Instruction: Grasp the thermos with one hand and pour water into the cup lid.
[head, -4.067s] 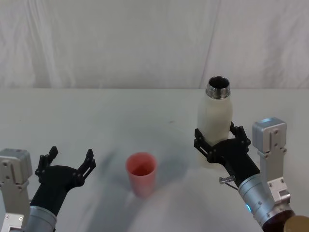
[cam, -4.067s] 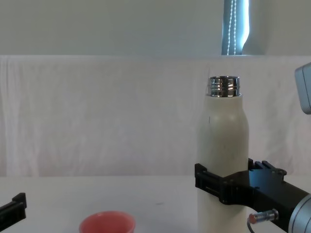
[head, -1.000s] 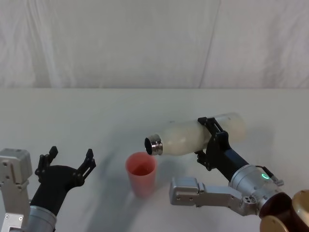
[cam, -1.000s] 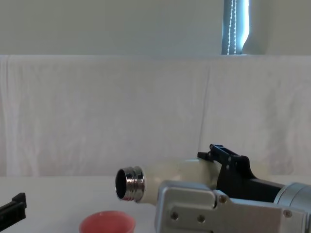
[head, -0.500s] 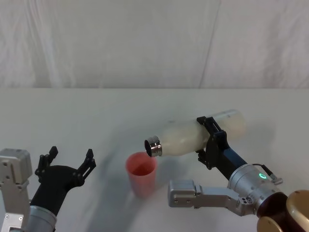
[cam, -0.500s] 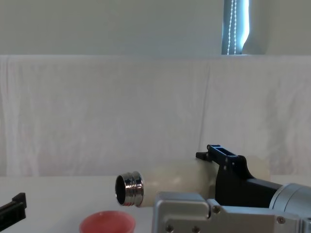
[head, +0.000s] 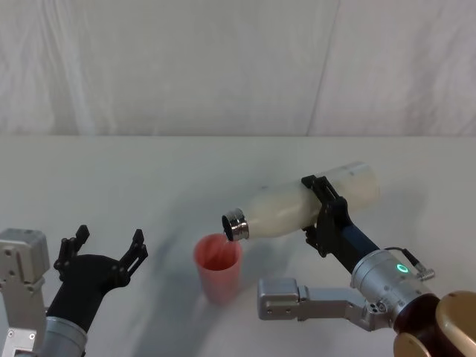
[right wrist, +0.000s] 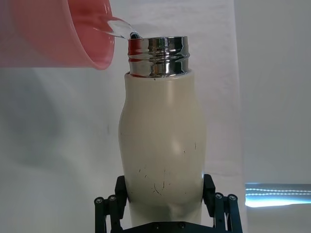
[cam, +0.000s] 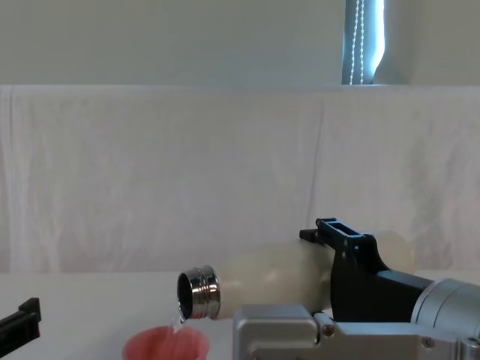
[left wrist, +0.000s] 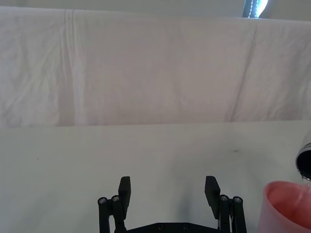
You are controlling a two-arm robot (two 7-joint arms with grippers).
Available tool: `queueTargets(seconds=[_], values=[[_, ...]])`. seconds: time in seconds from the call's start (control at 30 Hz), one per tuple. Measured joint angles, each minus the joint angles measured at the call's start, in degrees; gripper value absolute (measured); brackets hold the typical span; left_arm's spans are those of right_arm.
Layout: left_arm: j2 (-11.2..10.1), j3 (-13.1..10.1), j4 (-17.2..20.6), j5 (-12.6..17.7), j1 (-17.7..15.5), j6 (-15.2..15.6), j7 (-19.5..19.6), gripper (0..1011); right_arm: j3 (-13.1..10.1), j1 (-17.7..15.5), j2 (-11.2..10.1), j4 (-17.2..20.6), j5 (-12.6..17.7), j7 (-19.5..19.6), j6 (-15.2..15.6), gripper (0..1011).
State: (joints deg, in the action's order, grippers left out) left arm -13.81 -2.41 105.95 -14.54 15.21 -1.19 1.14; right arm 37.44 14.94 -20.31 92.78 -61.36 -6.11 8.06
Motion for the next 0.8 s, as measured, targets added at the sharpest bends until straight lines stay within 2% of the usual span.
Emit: queueTargets(seconds=[0.8], values=[[0.00,0.00,0.00,0.00,0.00,0.00,0.00,1001,0.17,0.27,-0.20,0.22,-0.30,0.22,0.01,951]])
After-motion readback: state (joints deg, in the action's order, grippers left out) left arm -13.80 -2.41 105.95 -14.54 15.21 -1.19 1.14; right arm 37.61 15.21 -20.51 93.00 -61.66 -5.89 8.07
